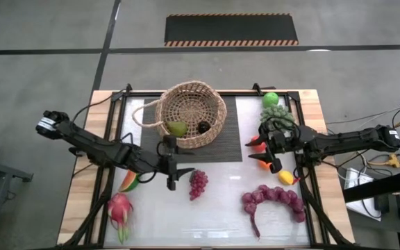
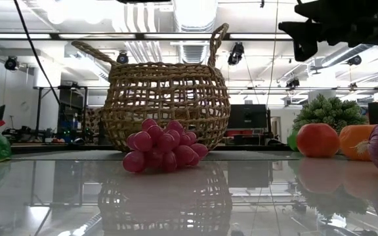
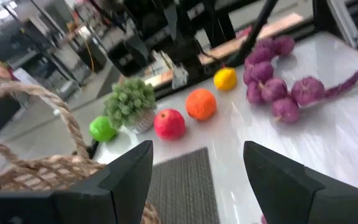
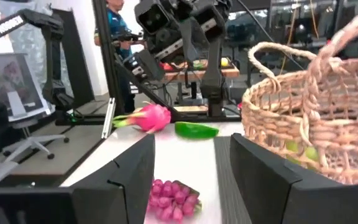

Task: Build produce basket
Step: Put the red apple into the basket

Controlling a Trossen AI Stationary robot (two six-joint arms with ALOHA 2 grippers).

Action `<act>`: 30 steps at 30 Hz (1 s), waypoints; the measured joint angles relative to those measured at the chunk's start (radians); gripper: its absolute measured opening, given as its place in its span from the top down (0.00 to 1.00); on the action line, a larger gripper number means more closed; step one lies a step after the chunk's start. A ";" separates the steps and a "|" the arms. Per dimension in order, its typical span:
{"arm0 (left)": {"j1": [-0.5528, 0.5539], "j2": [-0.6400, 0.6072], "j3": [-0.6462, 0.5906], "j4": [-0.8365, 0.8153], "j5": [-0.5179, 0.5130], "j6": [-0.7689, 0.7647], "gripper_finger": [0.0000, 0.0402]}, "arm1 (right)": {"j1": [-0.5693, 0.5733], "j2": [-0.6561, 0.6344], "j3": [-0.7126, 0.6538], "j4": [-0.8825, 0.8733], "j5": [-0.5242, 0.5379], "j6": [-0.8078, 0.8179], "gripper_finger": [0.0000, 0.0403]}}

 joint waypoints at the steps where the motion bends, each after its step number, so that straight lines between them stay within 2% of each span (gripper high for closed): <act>1: 0.000 -0.016 -0.015 0.018 0.000 0.011 0.42 | 0.000 0.002 0.000 0.000 0.002 0.007 0.52; 14: 0.003 -0.213 -0.251 0.403 0.000 0.210 0.42 | 0.000 0.014 0.007 -0.023 0.033 0.076 0.52; 21: 0.007 -0.287 -0.365 0.605 -0.003 0.320 0.42 | 0.017 0.129 0.120 -0.059 0.050 0.033 0.52; 25: 0.007 -0.318 -0.414 0.651 -0.003 0.330 0.42 | 0.025 0.191 0.247 -0.265 0.051 0.030 0.52; 30: 0.007 -0.343 -0.446 0.656 -0.003 0.329 0.42 | 0.024 0.233 0.446 -0.692 0.088 0.113 0.52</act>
